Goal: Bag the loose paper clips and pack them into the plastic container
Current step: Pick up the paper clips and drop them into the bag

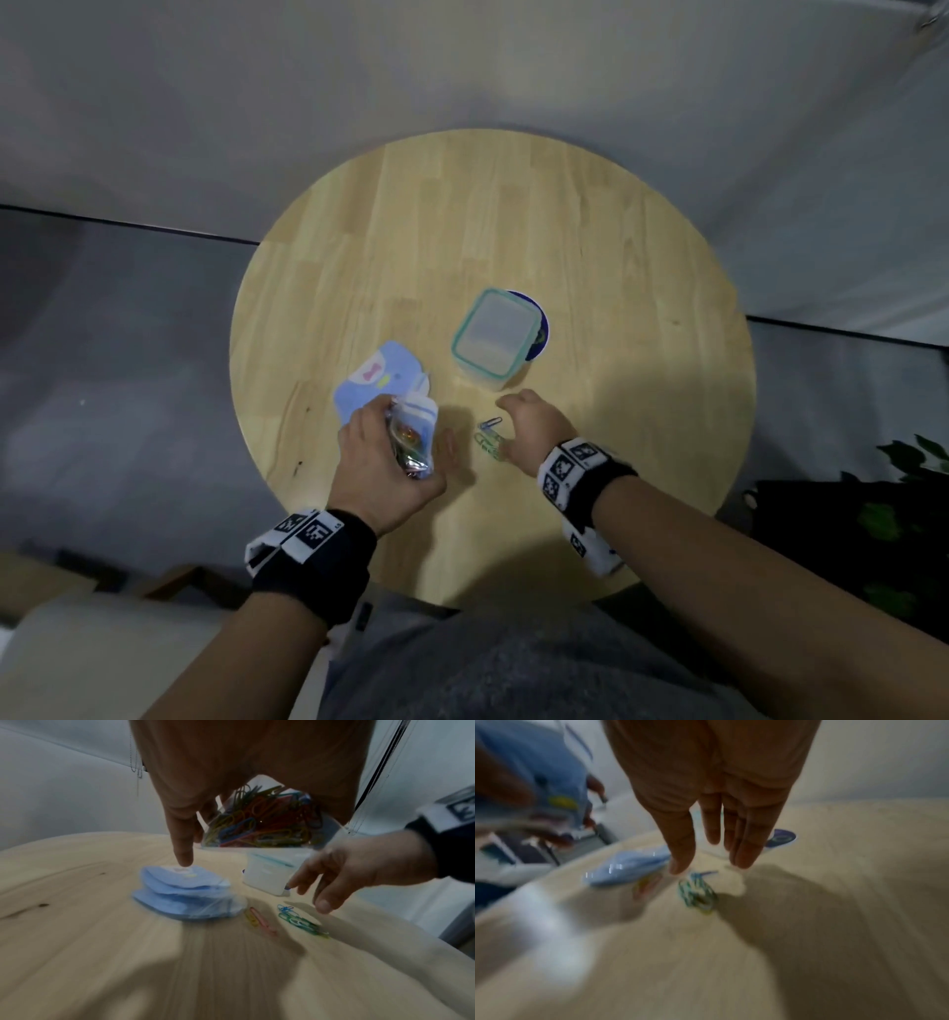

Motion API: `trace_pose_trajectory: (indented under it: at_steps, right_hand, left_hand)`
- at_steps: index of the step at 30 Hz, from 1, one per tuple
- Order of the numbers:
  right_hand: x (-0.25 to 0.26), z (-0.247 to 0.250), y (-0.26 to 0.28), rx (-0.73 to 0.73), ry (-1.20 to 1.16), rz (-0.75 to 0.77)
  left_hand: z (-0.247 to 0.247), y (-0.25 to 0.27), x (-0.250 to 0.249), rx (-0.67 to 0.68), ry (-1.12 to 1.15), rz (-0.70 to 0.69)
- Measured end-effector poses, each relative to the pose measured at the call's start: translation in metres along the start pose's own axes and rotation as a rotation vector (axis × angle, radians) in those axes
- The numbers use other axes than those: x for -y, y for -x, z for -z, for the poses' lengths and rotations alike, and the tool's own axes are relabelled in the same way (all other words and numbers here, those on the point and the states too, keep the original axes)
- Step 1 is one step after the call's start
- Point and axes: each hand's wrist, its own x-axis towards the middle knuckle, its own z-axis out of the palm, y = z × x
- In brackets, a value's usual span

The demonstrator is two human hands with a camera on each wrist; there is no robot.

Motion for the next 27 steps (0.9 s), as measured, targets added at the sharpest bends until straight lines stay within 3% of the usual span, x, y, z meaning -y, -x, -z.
trace_pose_trajectory:
  at_steps: [5, 18, 22, 27]
  right_hand:
    - [0.002, -0.028, -0.009, 0.014, 0.265, 0.14]
    - [0.006, -0.043, 0.001, -0.009, 0.247, 0.073]
    - [0.005, -0.036, 0.004, 0.026, 0.173, 0.027]
    - [-0.002, -0.003, 0.024, 0.019, -0.086, -0.023]
  left_hand:
    - [0.004, 0.005, 0.007, 0.044, -0.018, -0.023]
    - [-0.015, 0.011, 0.033, 0.122, -0.121, -0.056]
    - [-0.018, 0.011, 0.035, 0.109, -0.146, -0.056]
    - [-0.027, 0.008, 0.027, 0.08, -0.132, -0.067]
